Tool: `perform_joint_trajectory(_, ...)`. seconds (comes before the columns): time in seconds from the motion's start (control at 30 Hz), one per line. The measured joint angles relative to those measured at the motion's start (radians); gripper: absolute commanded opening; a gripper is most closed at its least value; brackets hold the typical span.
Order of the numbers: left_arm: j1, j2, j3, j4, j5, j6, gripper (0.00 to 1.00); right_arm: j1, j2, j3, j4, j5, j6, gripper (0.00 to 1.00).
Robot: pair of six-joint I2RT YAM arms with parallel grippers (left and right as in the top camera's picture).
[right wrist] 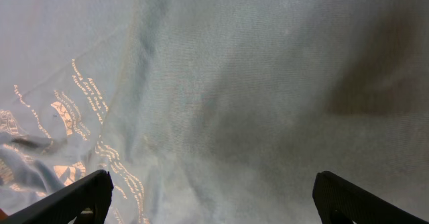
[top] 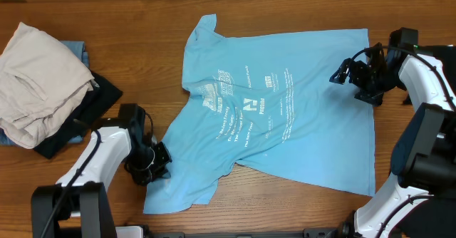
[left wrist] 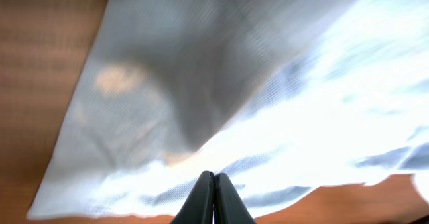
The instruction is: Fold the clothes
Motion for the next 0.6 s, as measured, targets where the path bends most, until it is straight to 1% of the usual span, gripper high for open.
perform_joint_trajectory(0.07,0.0,-0.002,0.0,0.072,0.001,-0.01,0.04,0.0,0.0,0.0,0.0,0.0,0.001,1.0)
perform_joint_trajectory(0.13,0.0,0.007,0.001,0.203,0.003,-0.026,0.05,0.0,0.0,0.0,0.0,0.0,0.0,1.0)
perform_joint_trajectory(0.23,0.0,0.023,0.002,0.306,0.004,-0.041,0.05,0.0,0.0,0.0,0.0,0.0,0.001,1.0)
perform_joint_trajectory(0.3,0.0,0.052,0.002,0.341,0.004,-0.052,0.06,0.0,0.0,0.0,0.001,-0.001,0.0,1.0)
perform_joint_trajectory(0.37,0.002,0.101,0.014,0.342,0.016,-0.063,0.07,0.0,0.0,0.0,0.0,0.0,0.0,1.0)
perform_joint_trajectory(0.5,0.016,0.17,0.069,0.275,0.053,-0.074,0.06,0.0,0.0,0.0,0.001,-0.001,0.0,1.0)
perform_joint_trajectory(0.6,0.03,0.2,0.089,0.167,0.073,-0.075,0.04,0.0,0.0,0.0,0.0,0.0,0.0,1.0)
